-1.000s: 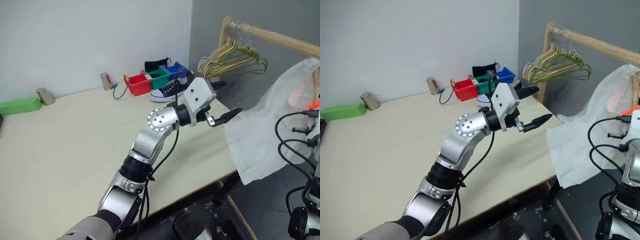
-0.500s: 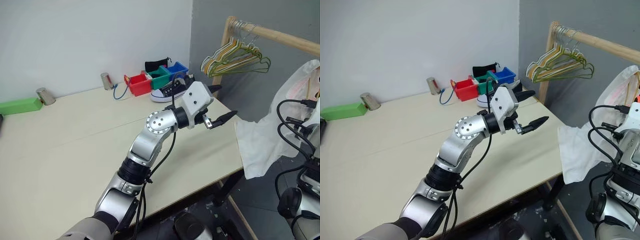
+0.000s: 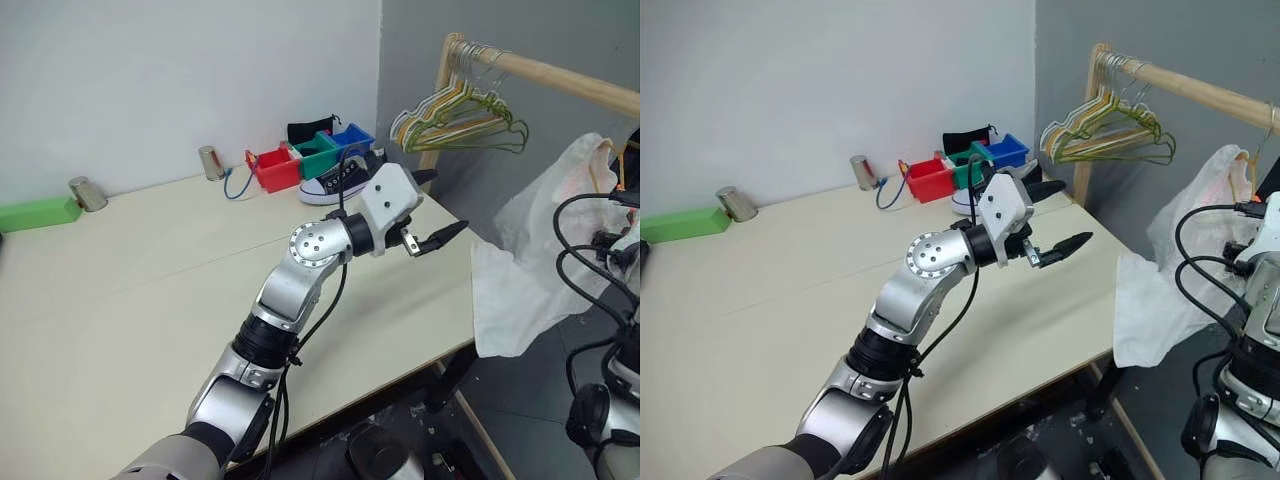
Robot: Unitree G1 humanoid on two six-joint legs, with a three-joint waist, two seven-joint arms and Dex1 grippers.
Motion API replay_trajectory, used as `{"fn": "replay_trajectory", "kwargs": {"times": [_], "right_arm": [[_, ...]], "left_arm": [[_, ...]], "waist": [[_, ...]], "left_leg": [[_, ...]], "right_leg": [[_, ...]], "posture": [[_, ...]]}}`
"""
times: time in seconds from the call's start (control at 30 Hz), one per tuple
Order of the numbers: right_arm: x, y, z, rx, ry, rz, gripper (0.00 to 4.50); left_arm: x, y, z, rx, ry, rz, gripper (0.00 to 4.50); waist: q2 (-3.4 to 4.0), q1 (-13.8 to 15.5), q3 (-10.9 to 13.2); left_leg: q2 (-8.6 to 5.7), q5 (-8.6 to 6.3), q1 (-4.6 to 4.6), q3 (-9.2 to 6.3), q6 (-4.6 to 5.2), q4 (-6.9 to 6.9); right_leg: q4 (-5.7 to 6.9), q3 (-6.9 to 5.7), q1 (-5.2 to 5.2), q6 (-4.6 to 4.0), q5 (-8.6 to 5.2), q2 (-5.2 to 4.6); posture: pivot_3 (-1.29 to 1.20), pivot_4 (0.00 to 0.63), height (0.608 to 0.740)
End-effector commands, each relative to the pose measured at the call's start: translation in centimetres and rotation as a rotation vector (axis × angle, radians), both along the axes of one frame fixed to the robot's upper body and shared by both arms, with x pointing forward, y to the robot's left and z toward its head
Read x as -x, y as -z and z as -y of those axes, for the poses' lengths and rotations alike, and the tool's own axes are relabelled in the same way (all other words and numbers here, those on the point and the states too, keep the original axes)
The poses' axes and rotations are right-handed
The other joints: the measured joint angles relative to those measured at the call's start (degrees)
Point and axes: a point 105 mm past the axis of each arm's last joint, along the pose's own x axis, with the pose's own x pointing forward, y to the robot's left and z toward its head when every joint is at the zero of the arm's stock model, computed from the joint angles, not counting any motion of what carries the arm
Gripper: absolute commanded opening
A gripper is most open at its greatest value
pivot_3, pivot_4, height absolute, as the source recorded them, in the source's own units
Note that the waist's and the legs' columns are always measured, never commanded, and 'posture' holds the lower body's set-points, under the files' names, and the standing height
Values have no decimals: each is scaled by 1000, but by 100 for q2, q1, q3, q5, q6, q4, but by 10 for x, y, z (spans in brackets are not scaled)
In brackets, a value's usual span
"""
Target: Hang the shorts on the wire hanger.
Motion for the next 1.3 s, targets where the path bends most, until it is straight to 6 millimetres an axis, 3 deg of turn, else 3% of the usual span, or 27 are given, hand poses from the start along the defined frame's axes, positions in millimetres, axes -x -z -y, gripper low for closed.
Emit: {"fn": "replay_trajectory", "kwargs": {"times": [0.03, 0.2, 0.37, 0.5, 0.57, 0.7, 0.83, 1.03, 1.2, 1.3], "right_arm": [[4, -26, -24, 107, -64, 76, 3271], [13, -30, -44, 132, -100, 79, 4452], [25, -26, -53, 169, -106, 82, 4452], [32, -37, -71, 299, -165, 111, 4452], [34, -44, -83, 373, -203, 133, 4452], [22, -55, -121, 475, -348, 231, 4452], [-4, -37, -161, 309, -532, 293, 4452], [-46, 10, -224, 30, -745, 308, 4452], [-68, 51, -257, -15, -814, 270, 4452], [-76, 70, -259, -32, -790, 249, 4452]], "left_arm": [[-1, -15, -7, 27, -10, 40, 4500], [1, -10, -9, 6, 10, 20, 4500], [-1, -6, -14, -6, 11, 3, 4500], [-8, 0, -23, -7, -34, -41, 4500], [-15, 5, -35, 8, -95, -87, 4500], [-36, 21, -78, 40, -339, -139, 4500], [-43, 40, -122, 76, -574, -190, 4500], [-24, 75, -188, 123, -887, -292, 4500], [-2, 101, -221, 154, -1065, -364, 4500], [7, 112, -229, 165, -1111, -398, 4500]], "waist": [[-2, 1, 1], [-26, 6, 16], [-62, -32, 39], [-69, -143, 47], [-68, -195, 47], [-81, -335, 54], [-104, -305, 55], [-129, 251, 40], [-130, 1213, 31], [-130, 1782, 31]], "left_leg": [[0, 0, 0, 0, -1, 0], [1, -4, -4, -1, -6, 0], [4, -10, -7, -2, -15, -3], [4, -12, -11, -2, -19, -3], [7, -12, -14, -4, -19, -13], [10, -15, -13, -2, -21, -18], [17, -15, -1, -3, -20, -22], [14, -14, -16, -21, -19, -24], [8, -14, -41, -32, -19, -24], [6, -14, -52, -30, -20, -24]], "right_leg": [[0, -1, 0, -2, -1, 0], [-4, -1, 0, 0, -6, 0], [-8, -1, -4, -3, -10, 0], [-18, -2, -4, -2, -11, -3], [-42, -7, -1, -1, -11, -3], [-57, -7, 3, 4, -8, -4], [-55, -13, 7, 54, 20, -2], [-50, -23, 7, 65, 27, 2], [-47, -26, -18, 62, 29, 4], [-49, -21, -30, 60, 30, 5]], "posture": [[-555, 33, 740], [-578, 50, 740], [-602, 63, 740], [-617, 69, 740], [-603, 67, 740], [-545, 56, 740], [-465, 43, 740], [-257, 8, 740], [-144, 0, 740], [-95, 0, 740]]}}
